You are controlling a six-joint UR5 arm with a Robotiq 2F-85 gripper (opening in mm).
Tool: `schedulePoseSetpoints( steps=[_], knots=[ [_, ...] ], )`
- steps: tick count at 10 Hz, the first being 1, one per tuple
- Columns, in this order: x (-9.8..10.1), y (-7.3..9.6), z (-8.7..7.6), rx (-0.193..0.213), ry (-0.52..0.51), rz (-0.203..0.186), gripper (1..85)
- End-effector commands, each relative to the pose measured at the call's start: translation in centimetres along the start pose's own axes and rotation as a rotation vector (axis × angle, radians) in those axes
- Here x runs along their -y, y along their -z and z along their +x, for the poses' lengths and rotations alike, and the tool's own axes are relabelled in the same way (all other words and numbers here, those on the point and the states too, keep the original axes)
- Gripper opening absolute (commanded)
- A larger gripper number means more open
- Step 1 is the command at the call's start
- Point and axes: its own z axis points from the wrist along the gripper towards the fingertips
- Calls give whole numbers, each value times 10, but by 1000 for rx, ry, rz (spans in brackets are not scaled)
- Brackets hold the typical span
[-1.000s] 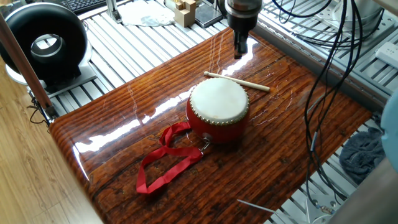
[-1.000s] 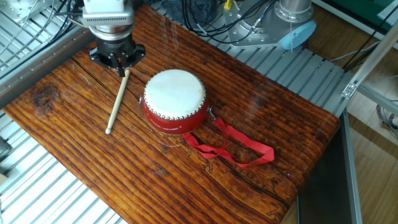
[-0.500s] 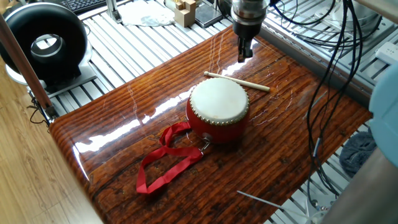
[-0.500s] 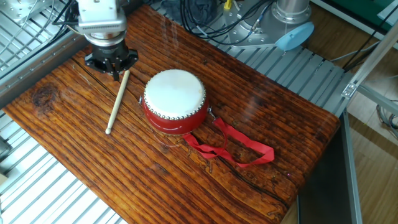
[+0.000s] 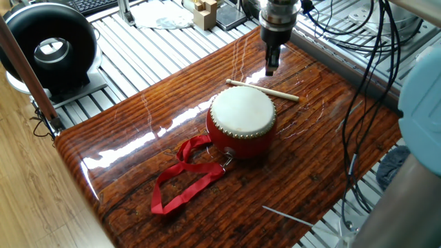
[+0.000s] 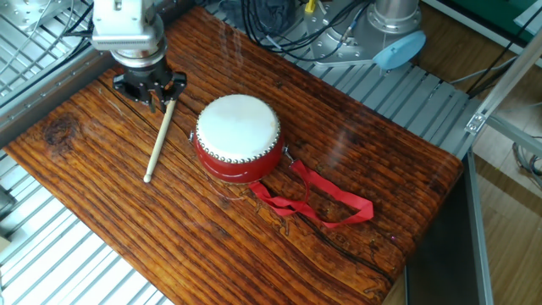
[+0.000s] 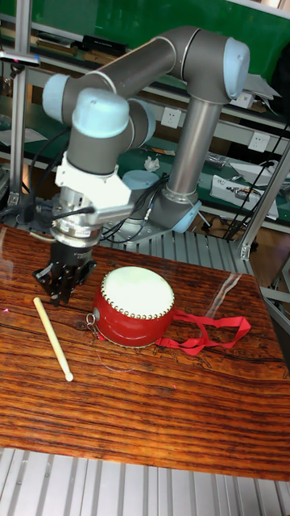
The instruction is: Play the drum
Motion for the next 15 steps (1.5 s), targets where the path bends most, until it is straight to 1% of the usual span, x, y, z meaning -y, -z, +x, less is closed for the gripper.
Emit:
schedulePoseSetpoints(
  steps=[1,2,4,5,6,7,9,10,12,14,15],
  knots=[
    [4,-20,4,0,-35,-13,307],
    [5,-24,5,1,-17,-12,323],
    [2,-27,7,2,-11,-25,347],
    [-6,-27,6,8,-8,-53,410],
    [-7,-28,8,15,0,-55,413],
    [-12,-30,11,14,2,-73,413],
    [-14,-36,25,-27,25,-79,413],
    [-15,-41,29,-32,39,-74,413],
    [-15,-50,35,-11,42,-65,407],
    [-10,-48,36,11,58,-68,403],
    [-4,-46,39,15,74,-60,397]
  ],
)
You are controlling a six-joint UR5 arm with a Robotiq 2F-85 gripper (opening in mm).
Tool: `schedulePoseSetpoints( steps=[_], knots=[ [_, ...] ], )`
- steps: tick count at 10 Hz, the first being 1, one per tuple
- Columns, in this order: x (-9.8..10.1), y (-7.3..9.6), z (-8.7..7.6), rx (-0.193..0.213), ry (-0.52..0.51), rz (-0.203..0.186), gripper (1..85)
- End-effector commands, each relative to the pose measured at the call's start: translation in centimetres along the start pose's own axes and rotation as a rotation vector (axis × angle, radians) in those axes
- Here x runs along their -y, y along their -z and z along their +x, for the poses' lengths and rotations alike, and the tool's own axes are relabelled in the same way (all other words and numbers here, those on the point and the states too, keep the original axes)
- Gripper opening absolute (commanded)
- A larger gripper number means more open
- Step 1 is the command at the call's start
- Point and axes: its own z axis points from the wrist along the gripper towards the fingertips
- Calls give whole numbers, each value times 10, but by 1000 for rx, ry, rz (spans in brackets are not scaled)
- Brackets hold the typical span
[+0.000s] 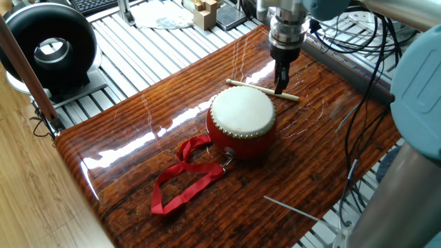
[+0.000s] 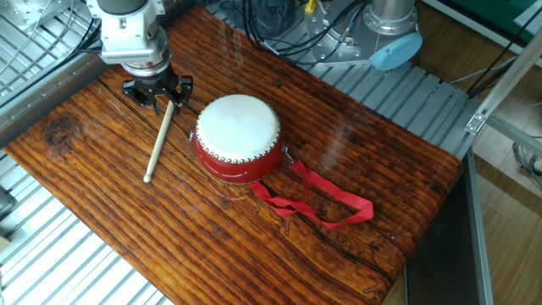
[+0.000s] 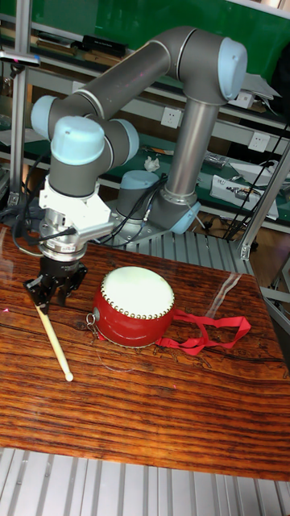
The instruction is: Play the drum
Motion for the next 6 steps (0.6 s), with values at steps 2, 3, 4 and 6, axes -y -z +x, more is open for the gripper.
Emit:
schedulePoseSetpoints(
  steps=[2,3,4,6],
  knots=[
    [15,2,10,32,50,4,387],
    [17,0,11,50,65,-13,387],
    [18,-6,11,65,74,-24,387],
    [15,-23,6,80,53,-40,387]
  ],
)
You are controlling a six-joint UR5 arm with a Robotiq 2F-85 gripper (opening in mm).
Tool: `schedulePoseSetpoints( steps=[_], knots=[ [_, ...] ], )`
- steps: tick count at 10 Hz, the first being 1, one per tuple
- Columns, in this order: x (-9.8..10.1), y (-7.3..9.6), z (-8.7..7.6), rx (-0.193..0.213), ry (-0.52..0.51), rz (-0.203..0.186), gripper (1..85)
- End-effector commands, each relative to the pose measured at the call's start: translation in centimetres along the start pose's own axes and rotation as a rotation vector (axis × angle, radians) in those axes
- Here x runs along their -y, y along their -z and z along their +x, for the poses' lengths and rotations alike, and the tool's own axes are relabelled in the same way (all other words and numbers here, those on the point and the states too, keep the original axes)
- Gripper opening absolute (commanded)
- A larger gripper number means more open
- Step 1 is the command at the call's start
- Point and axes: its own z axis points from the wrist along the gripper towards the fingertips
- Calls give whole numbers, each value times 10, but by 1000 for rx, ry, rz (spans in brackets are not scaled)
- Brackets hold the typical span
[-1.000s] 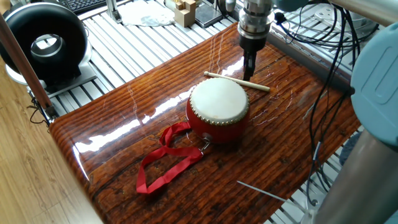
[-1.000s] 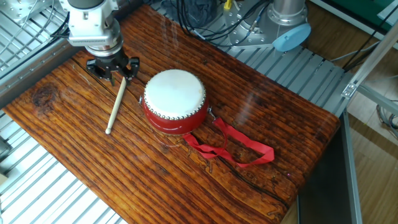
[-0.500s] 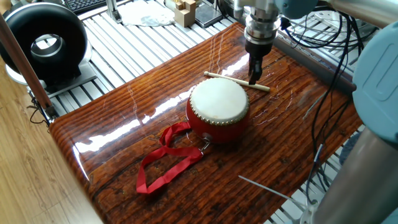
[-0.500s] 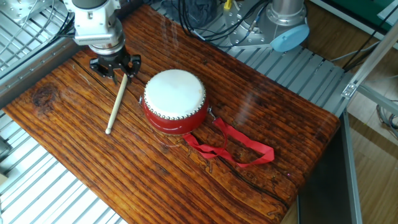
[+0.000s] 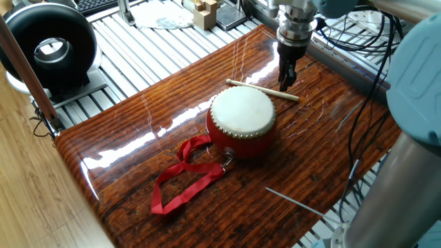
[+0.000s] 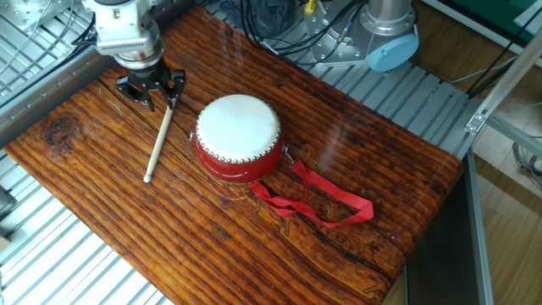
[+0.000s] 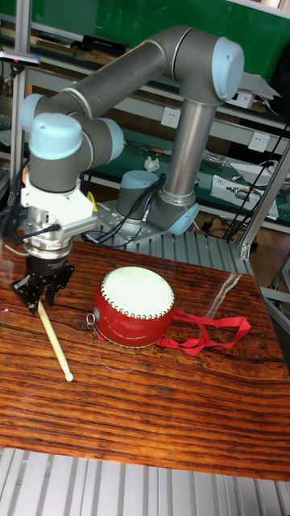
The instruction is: Play the drum
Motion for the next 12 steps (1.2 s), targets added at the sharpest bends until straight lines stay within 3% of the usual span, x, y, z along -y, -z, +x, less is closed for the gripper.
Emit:
schedulePoseSetpoints(
  steps=[1,5,12],
  knots=[
    [-6,-14,-5,40,-30,-46,393],
    [-9,-16,-3,30,-38,-50,393],
    [-2,-17,-6,34,-34,-18,367]
  ],
)
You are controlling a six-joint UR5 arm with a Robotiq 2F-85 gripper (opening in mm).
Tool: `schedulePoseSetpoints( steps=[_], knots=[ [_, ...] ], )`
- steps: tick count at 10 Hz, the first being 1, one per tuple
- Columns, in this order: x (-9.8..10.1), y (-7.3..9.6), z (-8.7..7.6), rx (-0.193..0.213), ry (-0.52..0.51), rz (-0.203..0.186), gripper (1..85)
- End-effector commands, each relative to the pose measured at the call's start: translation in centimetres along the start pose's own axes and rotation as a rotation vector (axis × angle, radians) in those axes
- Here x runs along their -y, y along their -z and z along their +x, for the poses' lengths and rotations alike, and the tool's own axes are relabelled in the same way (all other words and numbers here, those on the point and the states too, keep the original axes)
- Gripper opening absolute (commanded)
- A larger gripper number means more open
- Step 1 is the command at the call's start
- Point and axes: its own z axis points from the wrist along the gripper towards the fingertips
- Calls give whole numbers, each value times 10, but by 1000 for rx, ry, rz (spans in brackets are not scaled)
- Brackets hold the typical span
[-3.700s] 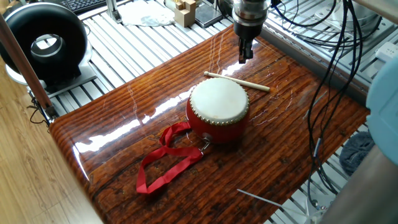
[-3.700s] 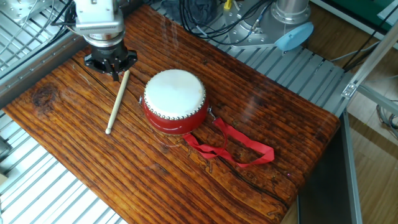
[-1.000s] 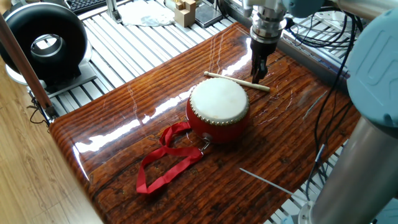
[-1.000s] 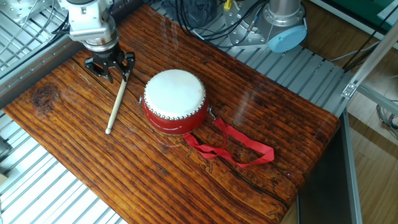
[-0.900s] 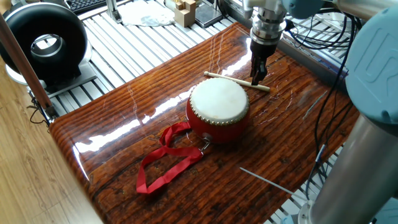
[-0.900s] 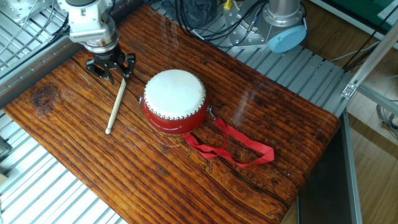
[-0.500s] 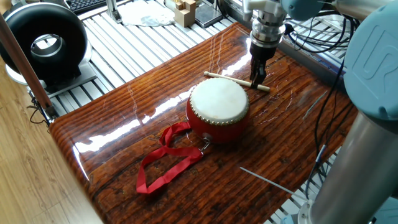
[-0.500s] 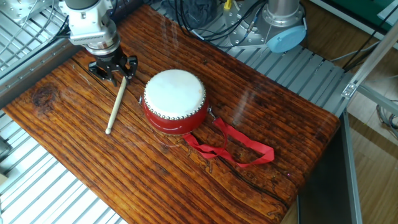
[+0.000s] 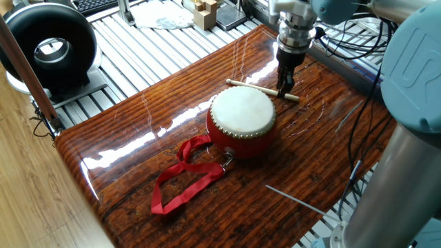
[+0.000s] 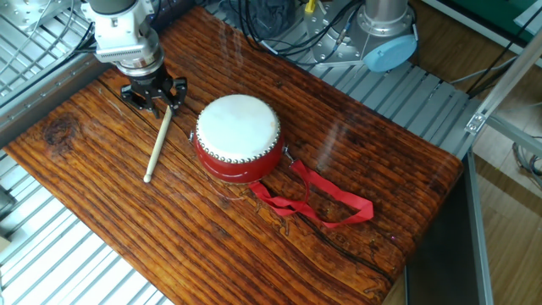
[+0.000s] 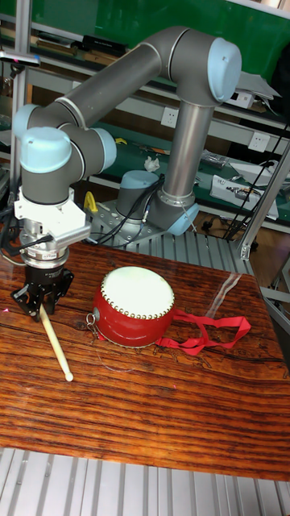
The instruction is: Play the drum
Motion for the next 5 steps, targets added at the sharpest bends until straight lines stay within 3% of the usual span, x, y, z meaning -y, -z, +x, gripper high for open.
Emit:
schedulePoseSetpoints(
  steps=[1,5],
  knots=[
    [4,1,-4,16,-4,11,363],
    [10,-1,-9,34,21,34,333]
  ],
)
